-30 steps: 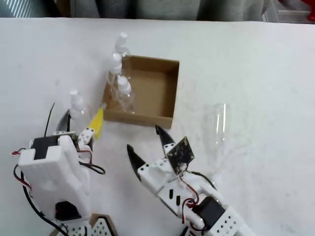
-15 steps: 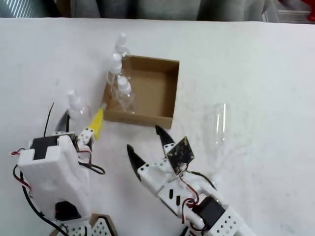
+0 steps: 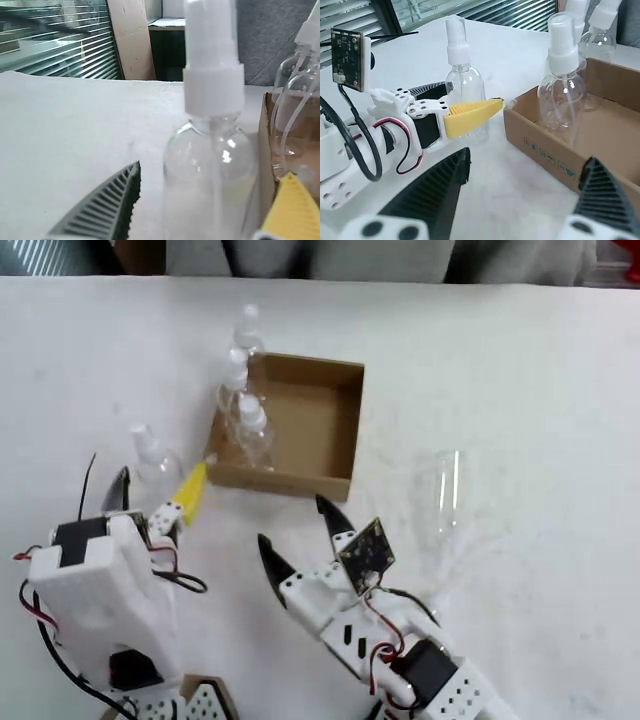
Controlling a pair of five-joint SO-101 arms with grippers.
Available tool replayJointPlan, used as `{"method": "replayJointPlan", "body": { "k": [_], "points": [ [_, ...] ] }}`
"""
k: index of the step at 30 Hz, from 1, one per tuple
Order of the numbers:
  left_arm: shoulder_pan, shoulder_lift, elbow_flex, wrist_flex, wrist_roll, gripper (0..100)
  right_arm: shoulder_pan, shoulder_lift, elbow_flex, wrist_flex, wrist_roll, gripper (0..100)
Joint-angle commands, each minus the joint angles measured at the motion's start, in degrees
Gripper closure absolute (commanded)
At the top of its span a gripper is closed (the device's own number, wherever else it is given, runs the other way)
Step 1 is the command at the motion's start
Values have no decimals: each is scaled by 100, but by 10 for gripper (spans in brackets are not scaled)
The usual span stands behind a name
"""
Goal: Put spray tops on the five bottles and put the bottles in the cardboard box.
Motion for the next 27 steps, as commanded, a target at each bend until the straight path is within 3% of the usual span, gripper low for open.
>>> {"method": "replayJointPlan", "body": {
  "k": [1,14,27],
  "points": [
    [-40,-505,158,-141,79,600,40,-13,53,40,123,679],
    [-22,-3020,554,2110,79,596,22,-13,53,40,132,679],
    [48,-3143,545,2180,53,600,13,-4,53,40,132,679]
  ]
}}
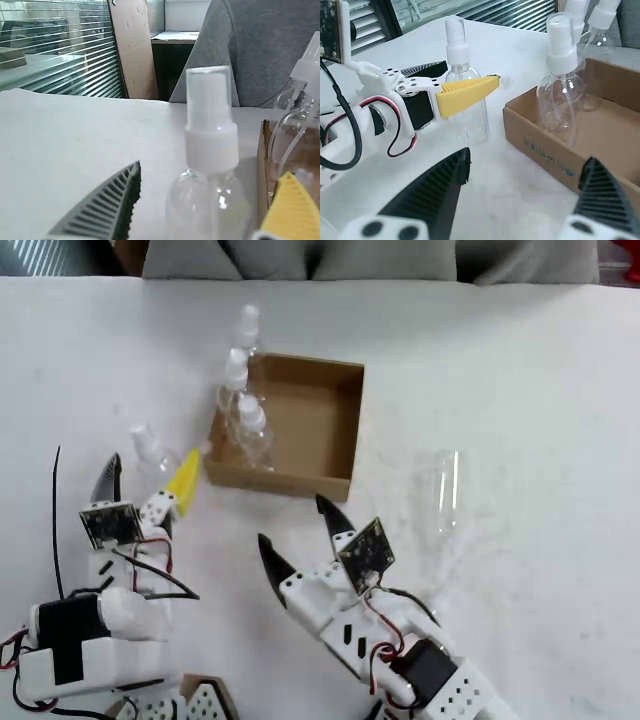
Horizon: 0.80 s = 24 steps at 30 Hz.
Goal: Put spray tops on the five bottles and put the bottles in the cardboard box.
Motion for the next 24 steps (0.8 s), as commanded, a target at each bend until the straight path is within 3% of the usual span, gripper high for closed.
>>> {"method": "replayJointPlan", "body": {
  "k": [1,9,12,17,24],
  "points": [
    [57,-224,-9,18,53,600,22,-4,53,40,132,679],
    [-4,-497,-26,105,62,600,22,-4,53,40,132,679],
    [-48,-989,-35,598,62,600,22,-4,53,40,132,679],
    [-48,-2422,-53,2171,79,600,22,-4,53,40,132,679],
    [-13,-5314,-35,5301,79,596,22,-4,53,40,132,679]
  ]
}}
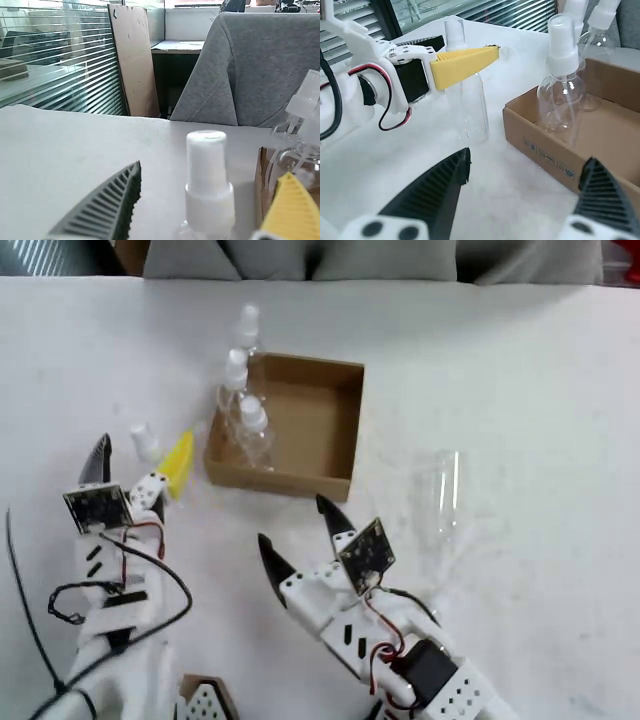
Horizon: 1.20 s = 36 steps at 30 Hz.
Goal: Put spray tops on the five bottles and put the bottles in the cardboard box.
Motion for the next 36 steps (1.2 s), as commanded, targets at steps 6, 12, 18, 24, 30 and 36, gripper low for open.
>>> {"method": "replayJointPlan", "body": {
  "k": [6,12,18,24,30,36],
  "points": [
    [-13,-4154,114,3965,79,598,22,-13,53,48,132,679],
    [-48,-6334,-316,6075,79,600,22,-13,53,48,132,679],
    [-409,-5393,-2400,7288,396,600,-13,-13,53,145,132,679],
    [-1200,-4338,-4132,7982,404,600,-673,-13,53,119,88,679],
    [-2132,-3081,-5037,7947,413,692,-954,4,53,-769,97,680],
    [-2703,-1736,-6119,7974,413,951,-971,664,70,-1877,132,680]
  ]
}}
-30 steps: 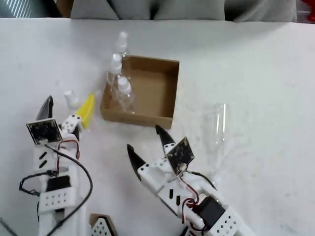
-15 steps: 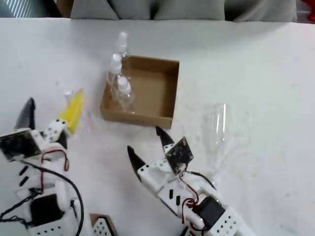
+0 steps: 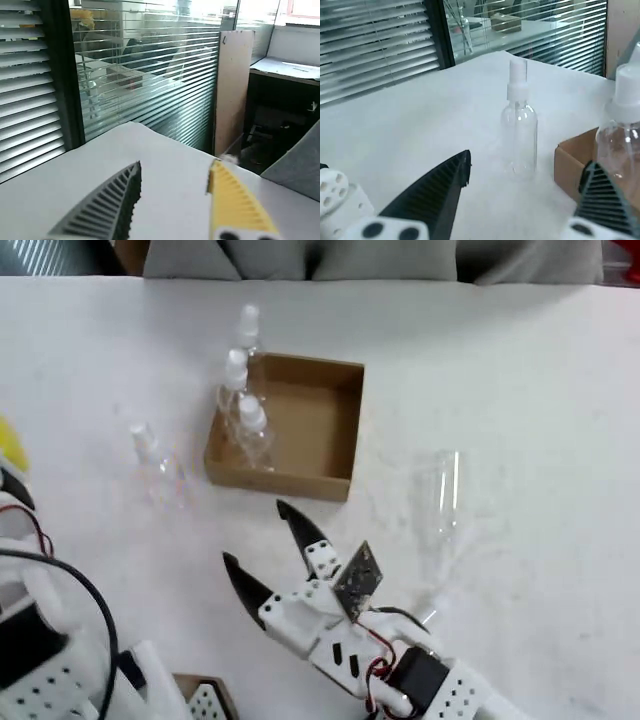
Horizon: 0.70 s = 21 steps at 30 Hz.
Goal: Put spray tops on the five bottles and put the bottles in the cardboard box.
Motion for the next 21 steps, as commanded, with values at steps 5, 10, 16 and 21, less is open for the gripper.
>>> {"method": "replayJointPlan", "body": {
  "k": [5,10,16,21],
  "points": [
    [-690,1640,-1143,35,70,976,-48,1666,-35,-2044,79,680],
    [-1068,2686,-1222,26,70,977,-48,3196,-607,-2809,62,680],
    [-1349,3371,-1222,-9,70,977,-171,5174,-1424,-3749,26,680],
    [-1499,3468,-1213,-360,70,977,-479,6923,-2119,-4576,53,678]
  ]
}}
